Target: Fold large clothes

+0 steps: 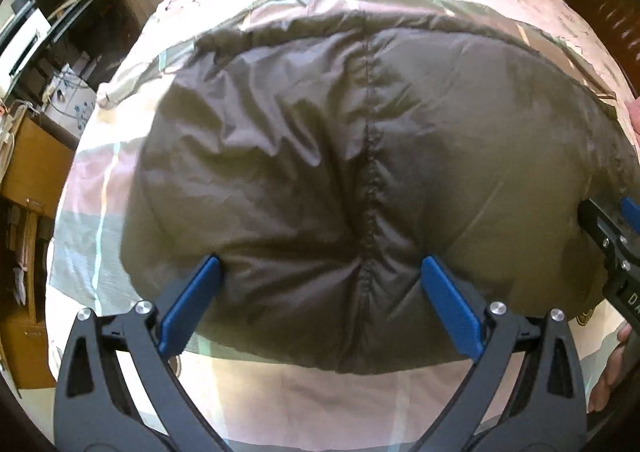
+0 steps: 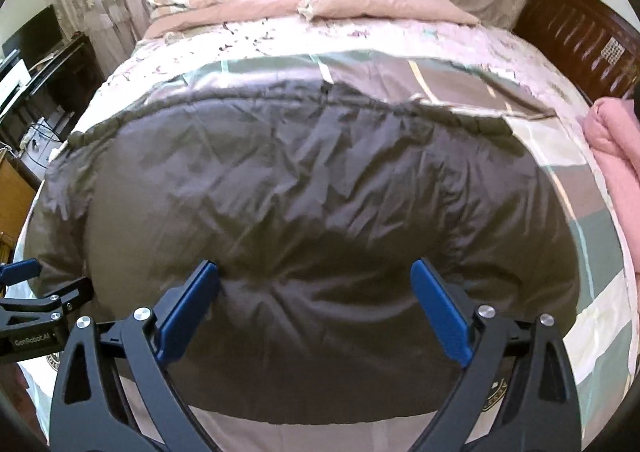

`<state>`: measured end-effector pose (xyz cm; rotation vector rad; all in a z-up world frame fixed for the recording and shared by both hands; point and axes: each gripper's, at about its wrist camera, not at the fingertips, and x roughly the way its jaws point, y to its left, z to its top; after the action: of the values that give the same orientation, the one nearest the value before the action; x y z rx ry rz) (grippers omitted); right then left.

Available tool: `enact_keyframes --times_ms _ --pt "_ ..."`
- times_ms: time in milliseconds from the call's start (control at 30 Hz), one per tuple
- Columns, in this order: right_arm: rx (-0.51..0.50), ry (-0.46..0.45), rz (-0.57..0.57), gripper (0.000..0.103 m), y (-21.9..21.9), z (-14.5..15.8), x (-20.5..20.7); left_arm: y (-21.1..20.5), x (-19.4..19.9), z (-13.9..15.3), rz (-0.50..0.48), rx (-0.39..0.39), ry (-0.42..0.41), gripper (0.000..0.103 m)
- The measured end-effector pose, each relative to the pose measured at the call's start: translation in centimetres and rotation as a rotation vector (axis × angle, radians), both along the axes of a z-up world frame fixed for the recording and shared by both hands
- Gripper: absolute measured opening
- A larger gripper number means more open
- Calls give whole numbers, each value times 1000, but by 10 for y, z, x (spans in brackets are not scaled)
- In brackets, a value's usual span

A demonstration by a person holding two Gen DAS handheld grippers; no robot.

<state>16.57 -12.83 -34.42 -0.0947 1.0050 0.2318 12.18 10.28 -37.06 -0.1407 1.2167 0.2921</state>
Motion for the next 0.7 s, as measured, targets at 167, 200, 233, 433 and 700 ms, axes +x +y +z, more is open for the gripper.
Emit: enact_keyframes --times_ms 167,200,233,433,700 --pt "5 34 -4 99 1 -14 11 9 6 -14 8 -16 21 101" --pt "1 39 -7 102 2 -16 13 10 8 -17 10 -20 29 101" --pt "-1 45 -10 102 2 -19 15 11 9 -20 13 -21 36 101" --pt "43 83 -34 102 0 -33 29 13 20 -39 21 -28 66 101" --pt "61 76 -144 102 3 -45 24 5 34 -55 26 1 100 101"
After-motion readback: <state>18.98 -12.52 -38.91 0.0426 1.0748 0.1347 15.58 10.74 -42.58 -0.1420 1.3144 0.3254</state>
